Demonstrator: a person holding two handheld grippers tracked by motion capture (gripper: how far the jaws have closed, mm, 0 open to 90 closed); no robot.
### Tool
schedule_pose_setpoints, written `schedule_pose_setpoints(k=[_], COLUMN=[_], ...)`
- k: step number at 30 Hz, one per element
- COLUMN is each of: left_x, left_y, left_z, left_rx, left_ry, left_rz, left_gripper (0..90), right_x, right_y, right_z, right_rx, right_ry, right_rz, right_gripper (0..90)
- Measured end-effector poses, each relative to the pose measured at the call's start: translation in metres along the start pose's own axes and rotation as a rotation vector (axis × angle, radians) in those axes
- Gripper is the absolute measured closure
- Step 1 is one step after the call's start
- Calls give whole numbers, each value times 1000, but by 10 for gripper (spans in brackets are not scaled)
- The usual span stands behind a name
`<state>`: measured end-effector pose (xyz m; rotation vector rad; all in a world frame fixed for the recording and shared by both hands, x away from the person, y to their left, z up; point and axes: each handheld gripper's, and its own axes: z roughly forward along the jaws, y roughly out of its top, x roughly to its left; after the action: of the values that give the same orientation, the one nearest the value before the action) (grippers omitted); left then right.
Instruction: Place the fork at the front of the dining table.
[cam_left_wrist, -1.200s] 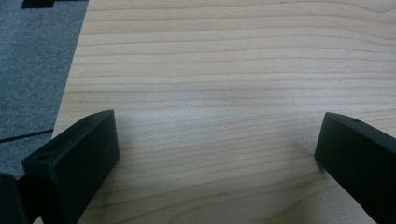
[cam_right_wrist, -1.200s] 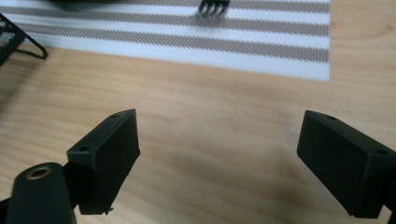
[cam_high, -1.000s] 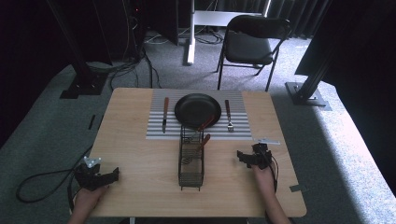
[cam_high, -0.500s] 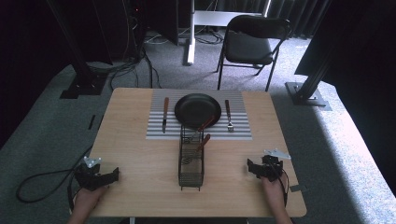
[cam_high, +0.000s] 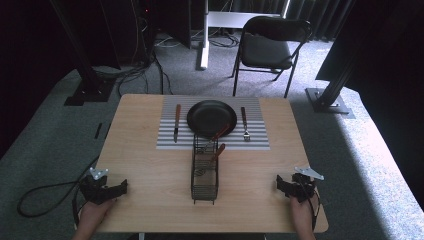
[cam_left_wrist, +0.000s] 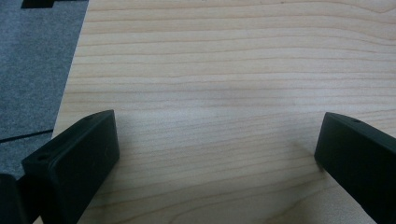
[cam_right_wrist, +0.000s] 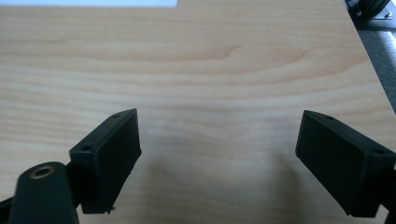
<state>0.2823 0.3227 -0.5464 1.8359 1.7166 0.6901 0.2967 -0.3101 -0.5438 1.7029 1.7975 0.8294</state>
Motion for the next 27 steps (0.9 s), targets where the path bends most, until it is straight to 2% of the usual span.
schedule_pose_setpoints(k=[9, 15, 26, 27], left_x=[0, 0, 0, -1], left_y=[0, 0, 0, 0], left_z=[0, 0, 0, 0], left_rx=[-1, -1, 0, 3], left_ry=[0, 0, 0, 10], left_rz=[-1, -1, -2, -12], left_gripper=[0, 0, 0, 0], right_x=[-5, -6, -6, -6], right_y=[-7, -10, -17, -17], right_z=[0, -2, -10, -10], right_rx=[29, 24, 25, 25], right_ry=[-20, -24, 1, 1], right_rz=[-9, -13, -36, -36], right_gripper=[129, 118, 121, 121])
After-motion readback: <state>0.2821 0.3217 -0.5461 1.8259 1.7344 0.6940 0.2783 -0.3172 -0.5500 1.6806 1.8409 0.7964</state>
